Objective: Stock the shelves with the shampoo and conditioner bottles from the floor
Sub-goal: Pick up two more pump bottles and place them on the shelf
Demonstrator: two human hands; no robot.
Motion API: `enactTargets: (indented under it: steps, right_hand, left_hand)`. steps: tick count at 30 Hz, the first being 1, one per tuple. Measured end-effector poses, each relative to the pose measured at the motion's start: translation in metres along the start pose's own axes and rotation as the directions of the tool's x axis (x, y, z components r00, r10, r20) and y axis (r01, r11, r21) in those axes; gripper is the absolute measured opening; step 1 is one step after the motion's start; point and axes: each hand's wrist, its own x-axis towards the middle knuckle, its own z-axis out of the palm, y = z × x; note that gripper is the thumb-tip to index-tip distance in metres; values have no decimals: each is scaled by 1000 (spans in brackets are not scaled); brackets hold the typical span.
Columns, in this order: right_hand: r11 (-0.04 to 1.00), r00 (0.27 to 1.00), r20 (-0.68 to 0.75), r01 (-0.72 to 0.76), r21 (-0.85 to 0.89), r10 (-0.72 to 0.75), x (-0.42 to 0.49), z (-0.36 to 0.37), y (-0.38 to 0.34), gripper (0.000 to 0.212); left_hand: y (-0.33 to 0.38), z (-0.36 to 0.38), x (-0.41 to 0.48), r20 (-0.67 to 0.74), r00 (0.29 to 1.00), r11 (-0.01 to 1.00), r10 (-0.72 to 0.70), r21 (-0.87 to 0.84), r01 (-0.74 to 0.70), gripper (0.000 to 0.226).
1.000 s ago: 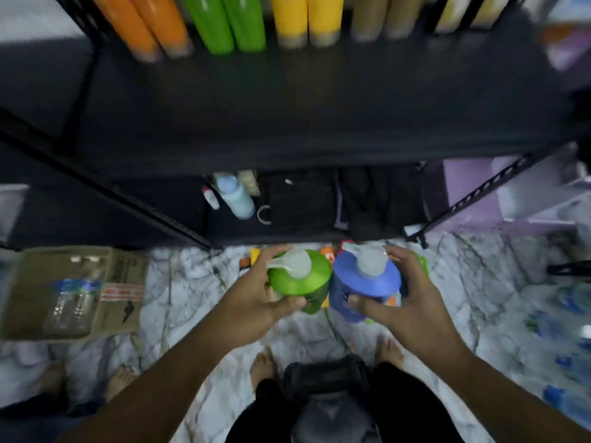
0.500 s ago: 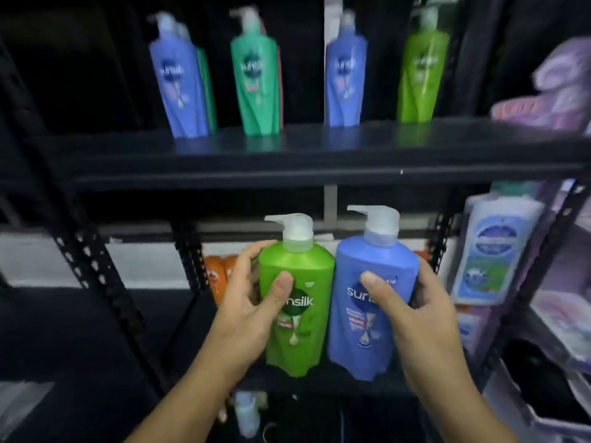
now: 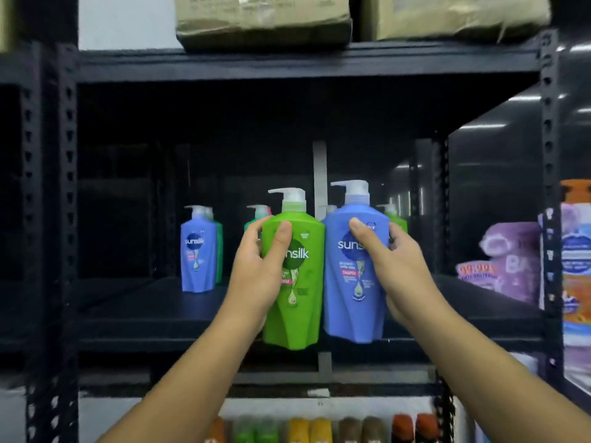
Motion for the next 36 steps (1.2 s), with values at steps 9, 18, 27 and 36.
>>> enactTargets:
  steps: [9, 18, 27, 36]
  right_hand:
    - [994, 999, -30, -34, -100, 31, 51, -10, 30, 43]
    - [910, 989, 133, -3, -414, 64, 68, -36, 60, 68]
    - [852, 975, 79, -141, -503, 209, 101, -88, 102, 77]
    - [786, 954, -41, -269, -556, 298, 168, -125, 137, 74]
  left_hand:
    - [-42, 20, 49, -23, 1000, 995, -9, 98, 11, 50]
    - [-80, 25, 66, 151, 988, 978, -32, 206, 0, 86]
    - [-130, 56, 84, 355, 913, 880, -198, 474, 7, 90]
    - [-173, 89, 157, 254, 873, 706, -416, 696, 133, 82]
